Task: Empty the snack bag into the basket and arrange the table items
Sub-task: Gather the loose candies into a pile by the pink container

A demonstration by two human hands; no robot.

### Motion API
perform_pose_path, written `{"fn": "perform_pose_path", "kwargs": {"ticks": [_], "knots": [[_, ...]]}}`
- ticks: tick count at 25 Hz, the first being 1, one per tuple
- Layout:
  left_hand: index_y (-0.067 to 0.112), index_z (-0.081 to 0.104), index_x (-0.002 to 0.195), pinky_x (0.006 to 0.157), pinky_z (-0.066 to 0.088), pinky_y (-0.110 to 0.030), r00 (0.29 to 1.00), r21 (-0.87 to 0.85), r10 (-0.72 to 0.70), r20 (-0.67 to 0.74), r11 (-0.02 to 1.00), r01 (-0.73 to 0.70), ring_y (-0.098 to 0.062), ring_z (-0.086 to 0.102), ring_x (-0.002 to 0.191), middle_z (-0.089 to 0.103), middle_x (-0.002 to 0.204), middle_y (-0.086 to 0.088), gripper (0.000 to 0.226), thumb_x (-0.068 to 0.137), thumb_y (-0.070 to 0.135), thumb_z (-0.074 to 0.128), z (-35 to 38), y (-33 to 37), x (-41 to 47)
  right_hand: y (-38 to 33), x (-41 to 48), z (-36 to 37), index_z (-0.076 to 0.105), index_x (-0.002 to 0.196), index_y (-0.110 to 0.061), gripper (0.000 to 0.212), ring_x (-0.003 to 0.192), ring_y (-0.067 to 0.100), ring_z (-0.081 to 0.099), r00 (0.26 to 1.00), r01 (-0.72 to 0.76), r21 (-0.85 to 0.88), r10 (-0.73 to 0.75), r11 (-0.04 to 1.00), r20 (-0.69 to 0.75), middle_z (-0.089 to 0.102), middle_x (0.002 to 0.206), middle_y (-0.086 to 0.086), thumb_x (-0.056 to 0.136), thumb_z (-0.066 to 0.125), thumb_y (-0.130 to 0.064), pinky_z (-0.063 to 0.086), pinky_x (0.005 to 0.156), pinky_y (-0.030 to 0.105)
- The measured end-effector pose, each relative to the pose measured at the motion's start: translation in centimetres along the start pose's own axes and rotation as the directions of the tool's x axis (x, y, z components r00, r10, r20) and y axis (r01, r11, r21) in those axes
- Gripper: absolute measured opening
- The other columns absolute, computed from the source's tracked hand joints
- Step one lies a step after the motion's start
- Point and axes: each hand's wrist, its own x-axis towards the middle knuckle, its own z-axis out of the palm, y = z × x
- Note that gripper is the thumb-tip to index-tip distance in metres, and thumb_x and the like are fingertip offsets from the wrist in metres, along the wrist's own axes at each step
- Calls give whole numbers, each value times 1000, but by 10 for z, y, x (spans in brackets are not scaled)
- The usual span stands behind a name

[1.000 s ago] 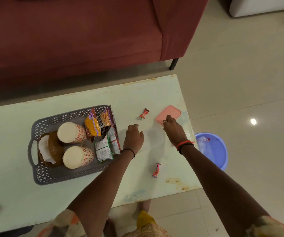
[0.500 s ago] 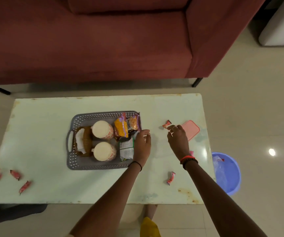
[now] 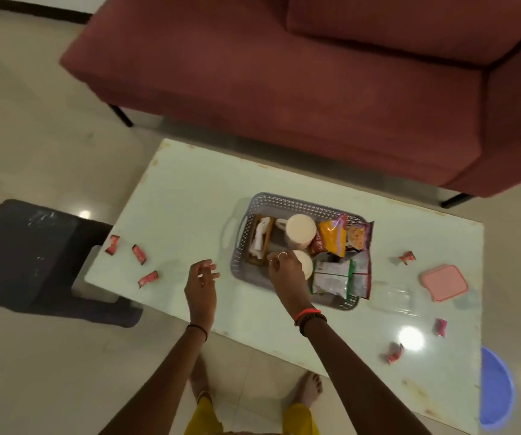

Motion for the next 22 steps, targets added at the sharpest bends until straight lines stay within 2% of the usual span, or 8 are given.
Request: {"fn": "perform_pose_path", "kwargs": {"ticks": [4,8,10,14,16,19,22], "knots": [[2,54,112,90,50,-49,995,52,-79,-60,995,82,-34,65,96,64,114,-19,25,99,12,35,-90,-39,51,-56,-4,79,62,91,-7,10,93,24,58,988,96,-69,-87,993,124,59,103,8,90,52,-10,48,78,32],[3,52,116,81,51,-38,988,142,-149,-31,978,152,-34,65,100,62,114,-16,26,99,15,37,-165,-77,107,-99,-2,173,58,98,-11,11,97,20,52,968,175,-185,-134,967,213,56,102,4,93,49,-17,48,75,32],[4,54,116,78,50,-31,990,195,-137,-23,971,138,-32,64,100,63,110,-14,25,98,15,39,-189,-87,130,-111,0,211,57,108,-12,19,101,21,51,939,271,-274,-191,923,286,56,107,4,94,46,-14,48,75,32],[5,57,115,88,48,-33,999,358,-21,-32,933,31,-26,58,107,58,118,-15,25,98,16,43,-225,-99,184,-126,10,277,55,125,-8,38,107,28,51,862,427,-380,-242,820,445,53,119,12,91,42,0,48,77,36],[6,57,115,86,47,-30,999,416,36,-19,909,-25,-25,57,108,55,122,-15,25,98,16,43,-236,-102,208,-132,14,295,59,120,-7,39,102,28,56,828,508,-443,-279,738,486,55,117,13,84,50,5,50,76,34],[7,56,118,86,48,-28,994,519,105,-8,850,-86,-26,58,110,52,126,-15,26,97,19,46,-242,-100,236,-141,17,310,72,100,-13,46,77,17,65,802,570,-501,-309,651,512,66,92,3,56,78,2,52,58,23],[7,56,121,84,46,-25,986,609,157,55,778,-157,-26,57,112,54,127,-15,28,96,19,50,-235,-97,258,-144,21,319,72,91,-12,36,70,14,65,787,596,-488,-344,638,512,66,83,0,57,80,-3,52,54,21]]}}
